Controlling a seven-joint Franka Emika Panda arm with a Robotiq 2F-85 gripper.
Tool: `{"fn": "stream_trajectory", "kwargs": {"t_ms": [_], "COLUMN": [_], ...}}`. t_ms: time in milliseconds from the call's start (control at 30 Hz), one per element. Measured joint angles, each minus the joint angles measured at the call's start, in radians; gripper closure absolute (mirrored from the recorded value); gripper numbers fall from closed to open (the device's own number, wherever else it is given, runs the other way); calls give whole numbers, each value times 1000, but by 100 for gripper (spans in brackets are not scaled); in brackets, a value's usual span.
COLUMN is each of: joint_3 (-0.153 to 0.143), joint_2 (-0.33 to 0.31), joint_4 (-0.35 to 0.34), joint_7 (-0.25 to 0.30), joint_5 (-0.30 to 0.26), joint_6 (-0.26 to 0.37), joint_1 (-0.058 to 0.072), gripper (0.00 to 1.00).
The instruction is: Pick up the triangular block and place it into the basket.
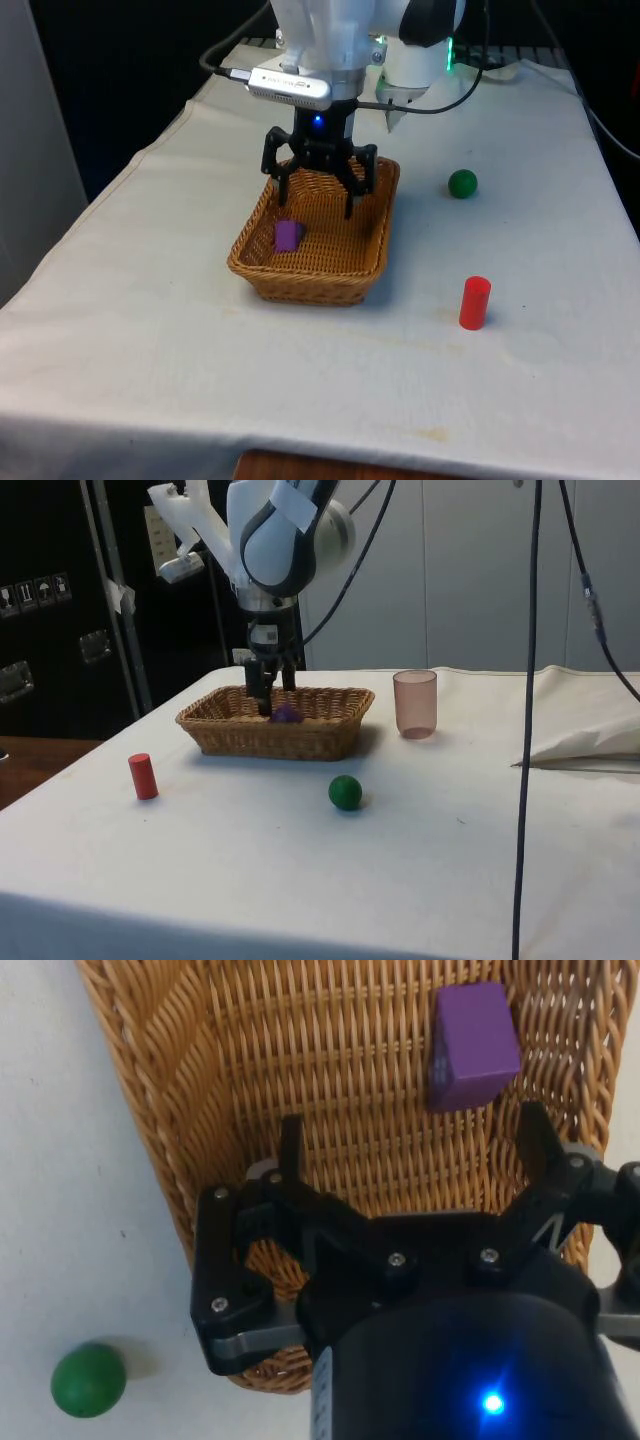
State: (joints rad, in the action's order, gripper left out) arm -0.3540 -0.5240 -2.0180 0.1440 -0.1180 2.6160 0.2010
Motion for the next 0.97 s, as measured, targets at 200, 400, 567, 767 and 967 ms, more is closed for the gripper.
{"fn": "stream_trajectory", "kwargs": {"t_ms": [200,400,567,767,967], "joint_3": [0,0,0,-1,0], "joint_2": [4,58,88,122,160], "joint_4": [3,6,8,13,16], "joint_7": [0,0,0,0,-2], "joint_5": [0,1,1,3,5], "joint_6": [0,-47,-70,-106,-141], "joint_1": [1,3,4,4,13], "gripper": [0,0,0,0,0]}}
